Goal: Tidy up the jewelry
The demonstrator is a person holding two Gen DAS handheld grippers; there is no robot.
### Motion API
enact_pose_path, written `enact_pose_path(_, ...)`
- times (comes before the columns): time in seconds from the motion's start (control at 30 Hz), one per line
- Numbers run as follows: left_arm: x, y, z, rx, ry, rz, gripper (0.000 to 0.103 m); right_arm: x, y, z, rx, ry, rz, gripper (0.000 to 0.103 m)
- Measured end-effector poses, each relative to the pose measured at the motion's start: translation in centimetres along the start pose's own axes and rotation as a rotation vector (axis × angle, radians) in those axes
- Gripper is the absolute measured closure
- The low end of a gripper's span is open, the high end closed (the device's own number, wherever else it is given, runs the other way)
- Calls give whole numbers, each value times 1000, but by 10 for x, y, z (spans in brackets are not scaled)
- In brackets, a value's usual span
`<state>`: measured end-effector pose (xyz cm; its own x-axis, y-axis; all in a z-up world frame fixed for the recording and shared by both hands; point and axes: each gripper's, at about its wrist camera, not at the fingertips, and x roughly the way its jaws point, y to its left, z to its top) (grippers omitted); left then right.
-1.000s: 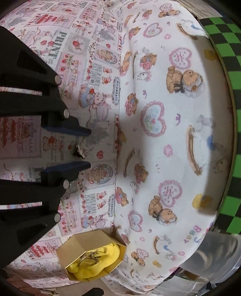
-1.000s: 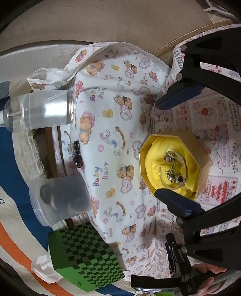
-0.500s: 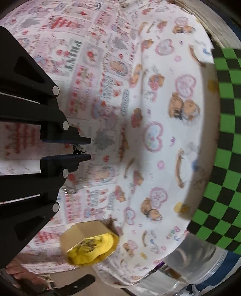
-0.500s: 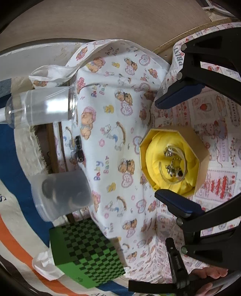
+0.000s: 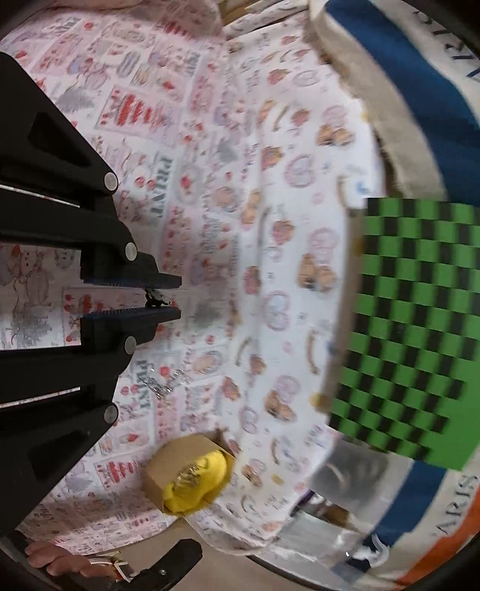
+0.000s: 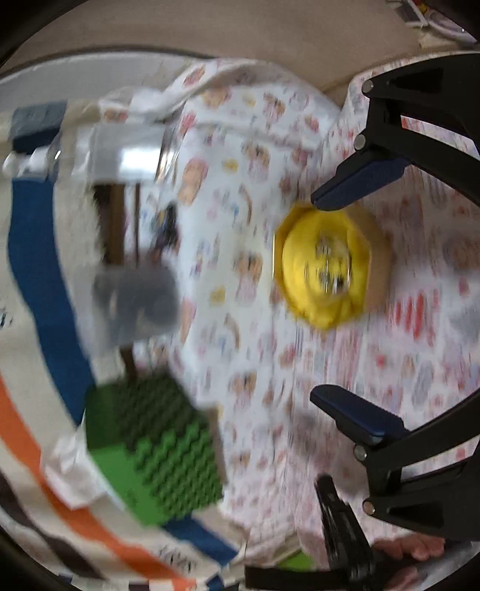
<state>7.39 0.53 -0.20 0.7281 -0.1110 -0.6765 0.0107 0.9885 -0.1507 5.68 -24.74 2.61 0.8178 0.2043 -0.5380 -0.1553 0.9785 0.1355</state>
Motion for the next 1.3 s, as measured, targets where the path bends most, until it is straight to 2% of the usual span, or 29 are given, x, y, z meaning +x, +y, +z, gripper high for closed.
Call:
enact_pose_path(0.07,-1,2,5,17,-31,27,94,2,8,4,15,9,41,8)
enact_pose_path(0.13,-2,7,6,29,-47,54,94,12,19,6,17,56,70,9)
enact_pose_path(0.3,21,27,8,-34,2,48,94,46,58,-1,-84,168,76,9)
enact_pose_path(0.43,23,36,10,-57,-3,58,94,79,75,-10,-95,282,97,9)
enact_pose_path(0.5,29,39,9,-71,28,46,94,95,81,-15,-116,341,100,10)
enact_pose_path(0.63,35,43,9,-82,44,64,94,114,87,-21,-154,397,54,22)
enact_pose_path(0.77,38,44,9,-97,55,47,94,125,96,-26,-202,421,18,29)
enact_pose_path(0.8,39,44,9,-98,55,47,94,128,99,-27,-227,422,6,36)
enact_pose_path(0.87,40,44,9,-100,52,55,94,133,103,-30,-244,427,-19,42)
enact_pose_path(0.93,41,46,9,-109,56,51,94,138,100,-33,-224,452,-1,53)
enact_pose_path(1.17,36,46,11,-117,49,46,94,136,106,-36,-252,411,-7,68)
enact_pose_path(1.3,35,43,10,-98,40,62,94,137,107,-36,-272,393,-20,81)
